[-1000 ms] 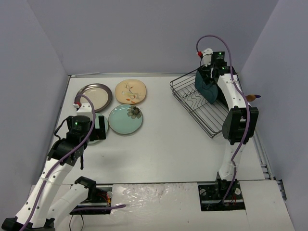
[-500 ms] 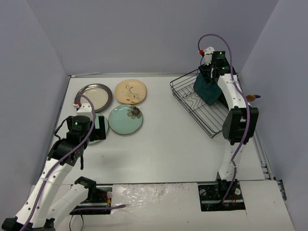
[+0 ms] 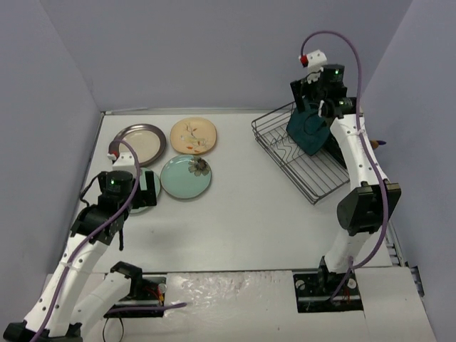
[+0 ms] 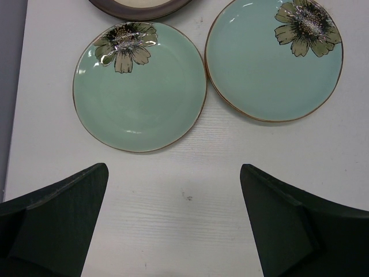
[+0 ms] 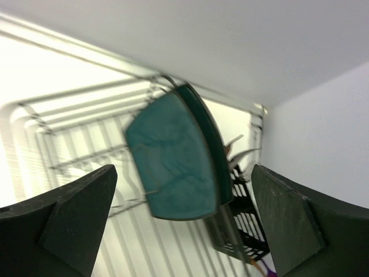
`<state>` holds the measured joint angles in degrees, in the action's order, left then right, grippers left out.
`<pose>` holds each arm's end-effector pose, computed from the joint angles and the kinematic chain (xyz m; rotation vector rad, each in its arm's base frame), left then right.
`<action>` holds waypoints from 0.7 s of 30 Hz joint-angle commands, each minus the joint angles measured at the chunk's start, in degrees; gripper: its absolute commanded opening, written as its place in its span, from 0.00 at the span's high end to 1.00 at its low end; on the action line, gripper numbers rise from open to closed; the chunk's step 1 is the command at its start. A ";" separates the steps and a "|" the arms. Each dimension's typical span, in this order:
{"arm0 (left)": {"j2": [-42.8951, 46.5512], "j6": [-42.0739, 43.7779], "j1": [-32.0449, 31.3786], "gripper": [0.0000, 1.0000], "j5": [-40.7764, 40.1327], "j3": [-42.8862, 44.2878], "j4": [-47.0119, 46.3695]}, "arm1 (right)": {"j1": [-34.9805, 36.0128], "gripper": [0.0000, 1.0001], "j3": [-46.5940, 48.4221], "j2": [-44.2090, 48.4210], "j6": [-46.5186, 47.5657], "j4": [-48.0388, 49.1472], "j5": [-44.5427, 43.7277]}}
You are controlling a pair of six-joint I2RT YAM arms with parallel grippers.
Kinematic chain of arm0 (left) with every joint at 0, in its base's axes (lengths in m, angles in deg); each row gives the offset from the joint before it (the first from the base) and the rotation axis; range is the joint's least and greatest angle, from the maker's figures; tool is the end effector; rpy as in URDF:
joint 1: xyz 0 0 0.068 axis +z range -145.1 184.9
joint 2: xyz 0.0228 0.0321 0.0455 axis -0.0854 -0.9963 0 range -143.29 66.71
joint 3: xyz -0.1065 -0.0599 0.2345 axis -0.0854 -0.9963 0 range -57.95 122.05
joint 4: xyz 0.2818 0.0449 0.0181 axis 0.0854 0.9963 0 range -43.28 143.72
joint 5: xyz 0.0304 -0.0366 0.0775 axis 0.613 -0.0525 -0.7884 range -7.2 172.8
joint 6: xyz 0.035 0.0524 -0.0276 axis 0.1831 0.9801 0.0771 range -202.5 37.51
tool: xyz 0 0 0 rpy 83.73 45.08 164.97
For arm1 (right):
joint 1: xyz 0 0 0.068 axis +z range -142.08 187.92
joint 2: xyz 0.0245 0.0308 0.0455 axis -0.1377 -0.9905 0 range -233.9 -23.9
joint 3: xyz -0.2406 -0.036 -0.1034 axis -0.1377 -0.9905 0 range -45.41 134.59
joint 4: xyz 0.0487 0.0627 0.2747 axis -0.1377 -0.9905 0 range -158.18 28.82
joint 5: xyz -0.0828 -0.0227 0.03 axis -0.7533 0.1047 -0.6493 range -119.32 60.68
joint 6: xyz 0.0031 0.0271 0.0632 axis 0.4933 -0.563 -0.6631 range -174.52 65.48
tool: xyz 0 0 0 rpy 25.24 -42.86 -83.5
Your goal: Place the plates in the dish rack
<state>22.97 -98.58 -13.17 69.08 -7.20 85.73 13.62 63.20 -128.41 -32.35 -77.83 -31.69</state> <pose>0.1997 -0.0512 0.3149 -0.1041 2.1105 -0.1007 0.4744 0.0451 0.4116 -0.4037 1.7502 -0.2429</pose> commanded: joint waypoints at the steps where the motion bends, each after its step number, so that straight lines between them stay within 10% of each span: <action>1: -1.71 -6.54 0.56 0.03 2.26 2.92 -2.15 | 2.84 0.00 -4.55 12.91 -14.13 7.08 13.76; 11: -3.99 -30.88 0.49 0.03 11.04 -7.74 -16.50 | 8.93 0.00 -45.67 35.26 -46.60 43.59 29.45; 21: -8.82 -49.22 0.49 0.03 8.09 -27.05 -47.15 | 10.38 0.00 -67.25 45.18 -56.29 57.79 34.61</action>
<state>16.43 -137.70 -13.01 79.77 -32.32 57.85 23.39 0.06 -88.96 -82.40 -35.15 -0.86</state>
